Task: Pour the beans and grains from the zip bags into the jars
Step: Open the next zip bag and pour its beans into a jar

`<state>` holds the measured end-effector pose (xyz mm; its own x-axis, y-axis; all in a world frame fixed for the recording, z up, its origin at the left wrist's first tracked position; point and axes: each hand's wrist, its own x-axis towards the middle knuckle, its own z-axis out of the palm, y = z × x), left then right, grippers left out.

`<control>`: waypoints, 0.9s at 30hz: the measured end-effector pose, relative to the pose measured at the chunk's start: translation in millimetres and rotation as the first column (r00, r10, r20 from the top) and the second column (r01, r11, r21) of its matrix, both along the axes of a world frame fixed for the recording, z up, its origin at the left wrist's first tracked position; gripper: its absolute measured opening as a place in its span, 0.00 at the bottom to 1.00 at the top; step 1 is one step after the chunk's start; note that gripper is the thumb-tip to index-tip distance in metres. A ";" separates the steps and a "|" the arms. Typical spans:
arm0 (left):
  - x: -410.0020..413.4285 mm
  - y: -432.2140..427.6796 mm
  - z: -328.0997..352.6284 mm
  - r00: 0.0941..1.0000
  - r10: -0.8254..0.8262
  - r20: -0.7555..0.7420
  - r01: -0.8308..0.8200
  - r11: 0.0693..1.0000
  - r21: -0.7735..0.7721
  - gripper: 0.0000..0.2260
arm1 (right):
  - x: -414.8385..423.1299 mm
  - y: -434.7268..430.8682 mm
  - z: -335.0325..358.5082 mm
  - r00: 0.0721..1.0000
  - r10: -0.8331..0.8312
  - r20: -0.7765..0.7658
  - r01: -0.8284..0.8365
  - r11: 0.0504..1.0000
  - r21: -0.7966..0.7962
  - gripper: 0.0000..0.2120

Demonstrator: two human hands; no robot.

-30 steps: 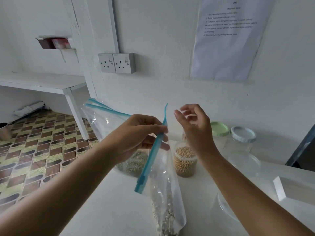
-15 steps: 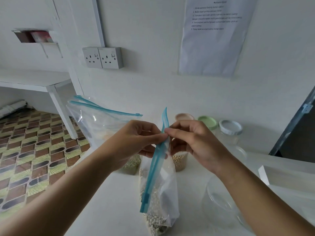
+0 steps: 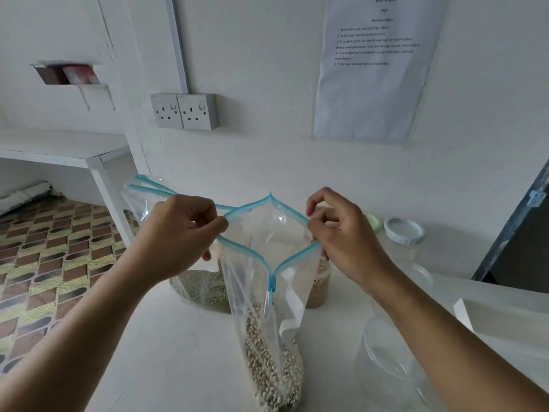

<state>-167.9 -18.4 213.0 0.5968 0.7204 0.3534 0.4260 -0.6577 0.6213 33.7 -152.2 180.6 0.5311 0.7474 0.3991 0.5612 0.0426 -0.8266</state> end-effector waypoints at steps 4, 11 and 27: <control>-13.7 10.5 3.6 0.998 0.038 -0.040 -0.036 0.998 0.042 0.13 | -1.8 -4.0 5.6 0.995 -0.034 0.092 0.037 0.999 -0.029 0.16; -21.8 18.6 0.9 0.998 -0.007 -0.059 0.008 1.000 0.023 0.07 | -2.2 -8.7 9.0 0.990 -0.015 0.144 0.021 0.999 -0.037 0.17; 33.5 28.7 4.8 0.956 -0.287 -0.061 0.288 0.958 0.006 0.05 | 15.1 40.9 36.1 0.964 0.114 0.239 -0.062 0.975 -0.214 0.09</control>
<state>-134.5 10.3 217.8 0.7980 0.5105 0.3203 0.2535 -0.7665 0.5901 48.8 -111.3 216.6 0.3630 0.8655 0.3452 0.7510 -0.0525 -0.6582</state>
